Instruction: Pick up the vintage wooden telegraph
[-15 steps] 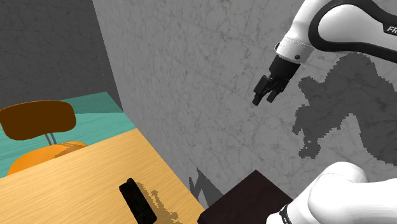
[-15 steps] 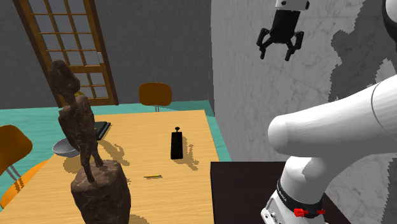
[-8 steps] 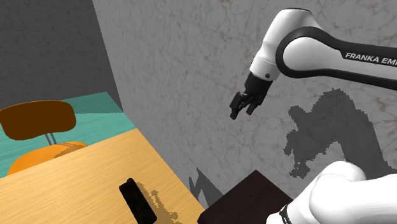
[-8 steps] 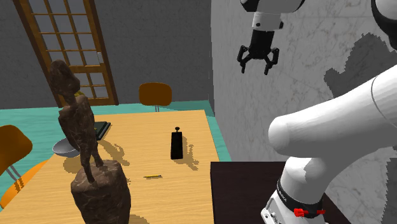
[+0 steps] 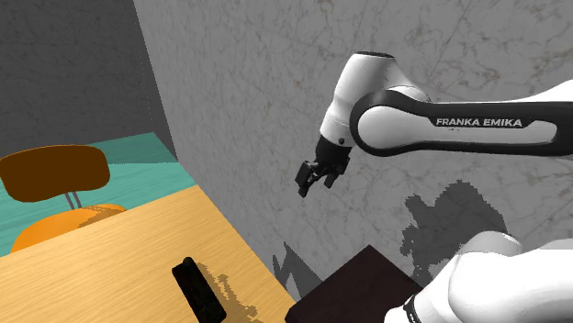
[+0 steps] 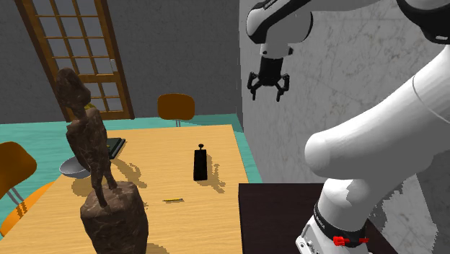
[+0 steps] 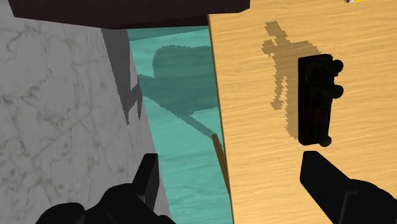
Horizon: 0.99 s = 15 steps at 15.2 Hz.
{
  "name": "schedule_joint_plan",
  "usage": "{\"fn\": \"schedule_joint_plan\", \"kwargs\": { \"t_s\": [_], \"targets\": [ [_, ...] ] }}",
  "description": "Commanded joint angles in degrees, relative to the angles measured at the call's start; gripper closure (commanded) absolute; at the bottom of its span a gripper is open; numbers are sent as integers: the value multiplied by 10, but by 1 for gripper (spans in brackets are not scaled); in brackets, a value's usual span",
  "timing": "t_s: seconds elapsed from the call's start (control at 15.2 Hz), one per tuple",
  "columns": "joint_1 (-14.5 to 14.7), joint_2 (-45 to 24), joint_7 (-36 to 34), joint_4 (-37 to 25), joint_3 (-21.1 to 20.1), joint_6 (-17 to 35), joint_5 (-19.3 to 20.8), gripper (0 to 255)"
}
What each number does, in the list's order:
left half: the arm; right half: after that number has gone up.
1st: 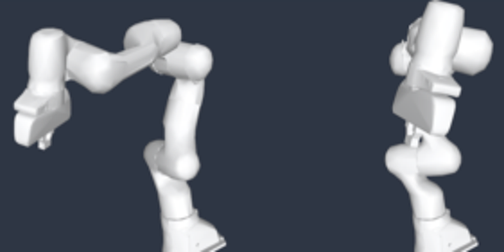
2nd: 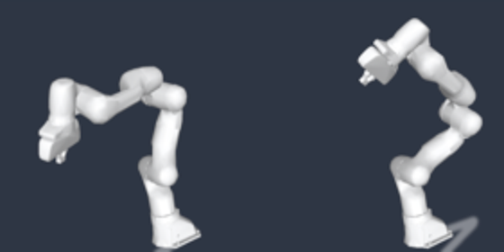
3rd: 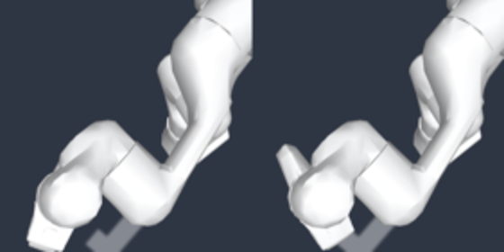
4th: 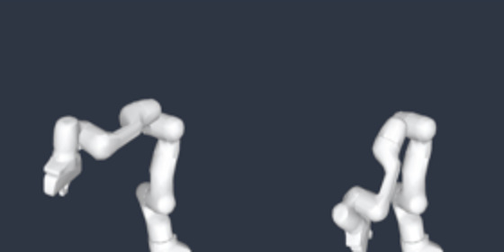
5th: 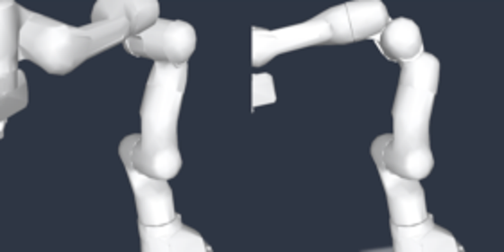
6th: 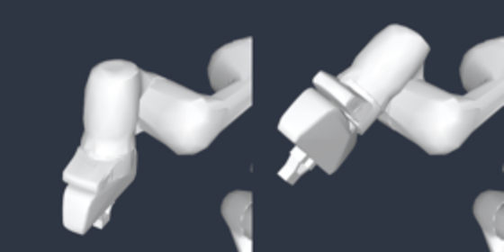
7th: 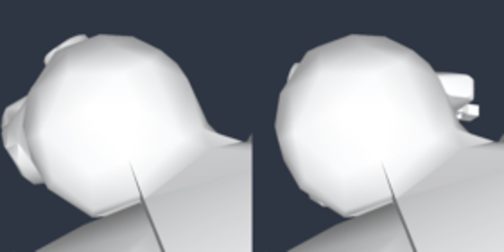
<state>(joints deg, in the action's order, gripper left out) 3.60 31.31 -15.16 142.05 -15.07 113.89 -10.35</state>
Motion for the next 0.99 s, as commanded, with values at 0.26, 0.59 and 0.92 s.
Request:
{"fn": "schedule_joint_plan", "kwargs": {
  "t_s": [0.26,0.59,0.92],
  "targets": [
    [9,-106,-63,-13,-65,95,2,0],
    [9,-210,-127,-41,-114,166,36,0],
    [14,-328,-213,-87,-147,222,111,0]
  ]
}}
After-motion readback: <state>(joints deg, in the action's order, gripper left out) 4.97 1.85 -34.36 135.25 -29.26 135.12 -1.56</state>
